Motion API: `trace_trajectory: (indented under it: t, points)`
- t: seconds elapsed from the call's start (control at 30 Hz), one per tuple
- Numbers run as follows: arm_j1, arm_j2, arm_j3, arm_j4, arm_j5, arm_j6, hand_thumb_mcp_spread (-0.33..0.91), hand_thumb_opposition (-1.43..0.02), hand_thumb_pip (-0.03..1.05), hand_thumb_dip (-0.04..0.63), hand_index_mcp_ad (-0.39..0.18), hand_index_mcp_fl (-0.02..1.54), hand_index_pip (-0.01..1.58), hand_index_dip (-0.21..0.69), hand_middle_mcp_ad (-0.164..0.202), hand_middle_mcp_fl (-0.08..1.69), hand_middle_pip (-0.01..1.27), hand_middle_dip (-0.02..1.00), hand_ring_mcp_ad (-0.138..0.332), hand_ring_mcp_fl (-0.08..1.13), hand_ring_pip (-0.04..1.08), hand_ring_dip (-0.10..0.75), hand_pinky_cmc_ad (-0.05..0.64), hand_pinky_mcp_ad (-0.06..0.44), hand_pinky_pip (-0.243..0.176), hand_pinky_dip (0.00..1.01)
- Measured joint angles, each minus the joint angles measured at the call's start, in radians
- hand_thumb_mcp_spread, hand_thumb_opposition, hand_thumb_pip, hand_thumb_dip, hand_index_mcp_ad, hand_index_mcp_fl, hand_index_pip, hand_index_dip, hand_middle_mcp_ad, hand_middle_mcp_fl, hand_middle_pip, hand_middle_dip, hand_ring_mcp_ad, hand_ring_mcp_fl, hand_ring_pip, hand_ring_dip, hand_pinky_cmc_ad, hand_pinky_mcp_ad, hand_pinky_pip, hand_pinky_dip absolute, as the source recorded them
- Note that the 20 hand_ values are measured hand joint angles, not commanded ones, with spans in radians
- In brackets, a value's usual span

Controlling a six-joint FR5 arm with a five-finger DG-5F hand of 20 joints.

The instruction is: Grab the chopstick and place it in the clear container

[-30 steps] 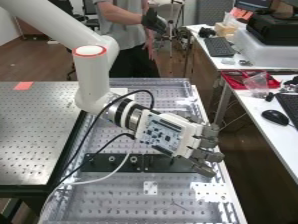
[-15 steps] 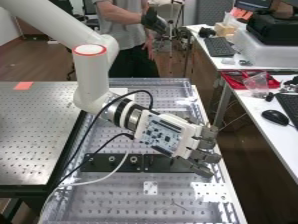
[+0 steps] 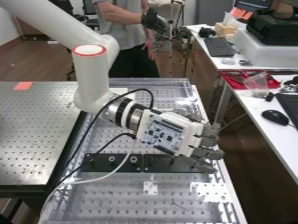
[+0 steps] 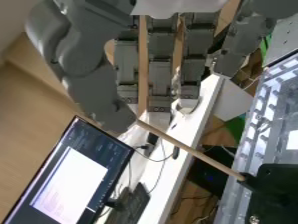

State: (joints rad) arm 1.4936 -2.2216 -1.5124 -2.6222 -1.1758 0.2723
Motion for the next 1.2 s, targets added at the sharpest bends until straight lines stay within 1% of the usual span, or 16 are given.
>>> trace_trajectory:
  t: [0.07,0.13,0.17,0.27,0.33,0.37,0.4,0.43,0.5,0.53,0.6,0.67,0.73,1.0,1.07,1.2]
  points:
    - [0.000,0.000,-0.003,0.004,-0.005,0.011,0.53,-0.80,0.76,0.291,-0.075,0.05,1.48,0.021,0.044,0.41,0.87,0.71,0.087,0.33,0.25,0.531,0.344,0.232,0.000,0.26]
    - [0.000,0.000,-0.006,0.011,-0.008,0.013,0.53,-0.80,0.75,0.291,-0.075,0.01,1.53,0.026,0.044,0.39,0.87,0.71,0.087,0.33,0.25,0.531,0.347,0.227,0.000,0.26]
    - [0.001,0.000,-0.007,0.012,-0.008,0.017,0.53,-0.80,0.75,0.291,-0.075,0.01,1.52,0.021,0.044,0.38,0.89,0.71,0.087,0.33,0.25,0.531,0.347,0.230,0.000,0.26]
    - [0.001,0.001,-0.007,0.012,-0.008,0.018,0.53,-0.80,0.75,0.276,-0.075,0.01,1.54,0.063,0.044,0.35,0.90,0.71,0.087,0.33,0.25,0.527,0.344,0.227,0.000,0.24]
    - [0.001,0.001,-0.007,0.011,-0.010,0.017,0.53,-0.80,0.75,0.276,-0.075,0.01,1.56,0.093,0.044,0.32,0.92,0.72,0.087,0.33,0.24,0.531,0.347,0.232,0.002,0.22]
    - [0.002,0.001,-0.006,0.011,-0.010,0.017,0.53,-0.80,0.74,0.276,-0.075,0.01,1.55,0.094,0.044,0.31,0.92,0.72,0.087,0.33,0.22,0.531,0.347,0.213,0.000,0.22]
    - [0.002,0.001,-0.006,0.010,-0.010,0.016,0.53,-0.80,0.74,0.278,-0.075,0.01,1.56,0.099,0.044,0.31,0.92,0.72,0.087,0.33,0.22,0.531,0.347,0.216,0.002,0.22]
    - [0.002,0.001,-0.006,0.009,-0.008,0.014,0.54,-0.80,0.74,0.276,-0.075,0.01,1.56,0.110,0.044,0.31,0.92,0.72,0.087,0.33,0.20,0.531,0.347,0.201,0.000,0.21]
    - [0.002,0.002,-0.006,0.008,-0.006,0.006,0.55,-0.80,0.74,0.278,-0.075,0.01,1.55,0.108,0.044,0.31,0.91,0.72,0.087,0.34,0.20,0.527,0.347,0.199,0.002,0.20]
    - [0.002,0.002,-0.005,0.007,-0.002,0.002,0.55,-0.80,0.74,0.278,-0.075,0.01,1.56,0.126,0.044,0.31,0.91,0.73,0.087,0.34,0.21,0.531,0.347,0.195,0.002,0.19]
    - [0.002,0.002,-0.005,0.003,0.004,-0.004,0.54,-0.80,0.74,0.278,-0.075,0.01,1.56,0.126,0.044,0.31,0.92,0.73,0.087,0.34,0.21,0.531,0.347,0.199,0.002,0.19]
    - [0.002,0.003,-0.004,0.000,0.008,-0.013,0.57,-0.80,0.73,0.276,-0.075,0.01,1.56,0.126,0.044,0.31,0.92,0.73,0.087,0.34,0.21,0.531,0.347,0.199,0.002,0.19]
    - [0.002,0.004,-0.004,0.000,0.012,-0.019,0.57,-0.80,0.69,0.278,-0.075,0.01,1.56,0.126,0.044,0.31,0.93,0.73,0.087,0.34,0.20,0.531,0.347,0.199,0.002,0.19]
    - [0.001,0.006,-0.003,0.003,0.017,-0.022,0.58,-0.80,0.69,0.276,-0.075,0.01,1.56,0.126,0.040,0.33,0.93,0.73,0.087,0.36,0.21,0.531,0.349,0.195,0.002,0.18]
    - [0.002,0.005,-0.004,0.006,0.018,-0.022,0.58,-0.80,0.68,0.276,-0.075,0.01,1.56,0.126,0.040,0.35,0.93,0.73,0.087,0.36,0.20,0.532,0.349,0.199,0.017,0.18]
    - [0.004,0.003,-0.002,0.004,0.025,-0.028,0.57,-0.80,0.68,0.278,-0.075,0.01,1.56,0.126,0.044,0.36,0.93,0.73,0.087,0.38,0.21,0.531,0.351,0.199,0.021,0.18]
